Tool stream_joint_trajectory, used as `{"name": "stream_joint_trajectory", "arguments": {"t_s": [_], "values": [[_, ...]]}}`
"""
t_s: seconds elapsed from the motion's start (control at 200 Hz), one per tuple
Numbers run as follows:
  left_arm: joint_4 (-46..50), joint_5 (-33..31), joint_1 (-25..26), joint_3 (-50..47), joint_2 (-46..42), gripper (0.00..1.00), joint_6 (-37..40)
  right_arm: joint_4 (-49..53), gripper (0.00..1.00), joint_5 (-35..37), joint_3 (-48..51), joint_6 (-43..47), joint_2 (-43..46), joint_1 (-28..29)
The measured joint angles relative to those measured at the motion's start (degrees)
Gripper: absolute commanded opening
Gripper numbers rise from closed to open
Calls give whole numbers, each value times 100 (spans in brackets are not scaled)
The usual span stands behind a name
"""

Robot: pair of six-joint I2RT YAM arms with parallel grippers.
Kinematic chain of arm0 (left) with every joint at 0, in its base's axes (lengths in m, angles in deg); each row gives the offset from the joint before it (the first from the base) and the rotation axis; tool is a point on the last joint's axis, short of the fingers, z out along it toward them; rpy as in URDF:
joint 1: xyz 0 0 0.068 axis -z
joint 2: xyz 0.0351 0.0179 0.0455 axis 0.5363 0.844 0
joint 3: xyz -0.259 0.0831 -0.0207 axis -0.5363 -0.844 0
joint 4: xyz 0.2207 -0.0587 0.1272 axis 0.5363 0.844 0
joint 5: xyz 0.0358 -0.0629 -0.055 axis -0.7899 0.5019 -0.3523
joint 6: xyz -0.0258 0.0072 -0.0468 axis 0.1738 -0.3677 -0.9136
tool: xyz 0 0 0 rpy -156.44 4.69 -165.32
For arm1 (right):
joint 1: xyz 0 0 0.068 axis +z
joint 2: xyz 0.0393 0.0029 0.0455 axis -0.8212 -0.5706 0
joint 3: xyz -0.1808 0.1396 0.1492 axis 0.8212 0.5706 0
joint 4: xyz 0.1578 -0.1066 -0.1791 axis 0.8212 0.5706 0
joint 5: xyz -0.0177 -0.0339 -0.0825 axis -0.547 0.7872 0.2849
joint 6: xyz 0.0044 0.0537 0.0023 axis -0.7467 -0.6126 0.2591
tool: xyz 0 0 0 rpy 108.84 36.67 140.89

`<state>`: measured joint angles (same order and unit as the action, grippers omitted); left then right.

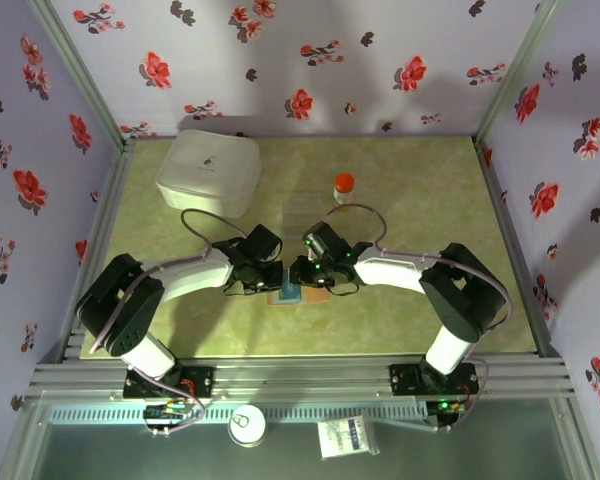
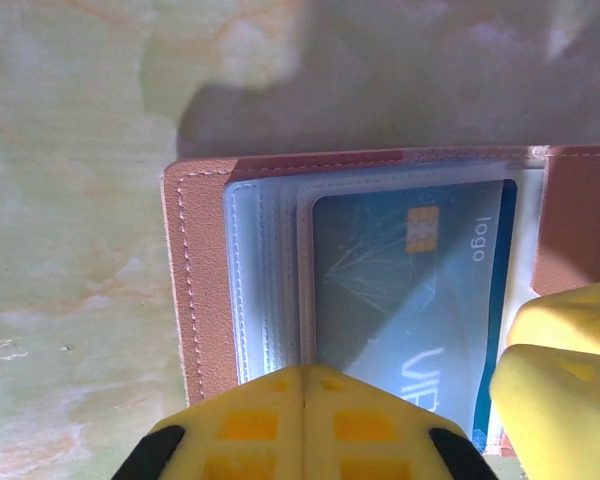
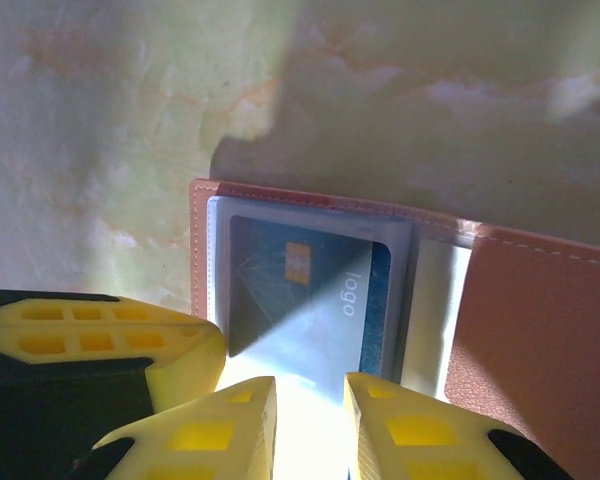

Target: Take the credit cards out of the card holder

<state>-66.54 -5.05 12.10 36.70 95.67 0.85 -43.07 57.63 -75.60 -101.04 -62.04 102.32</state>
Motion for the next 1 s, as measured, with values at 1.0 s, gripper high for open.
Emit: {"name": "stream_joint_trajectory", "arguments": {"t_s": [1.0], "values": [[92,-46,0,2,0,0,-2,20,22,173,262,4,120,-74]]}}
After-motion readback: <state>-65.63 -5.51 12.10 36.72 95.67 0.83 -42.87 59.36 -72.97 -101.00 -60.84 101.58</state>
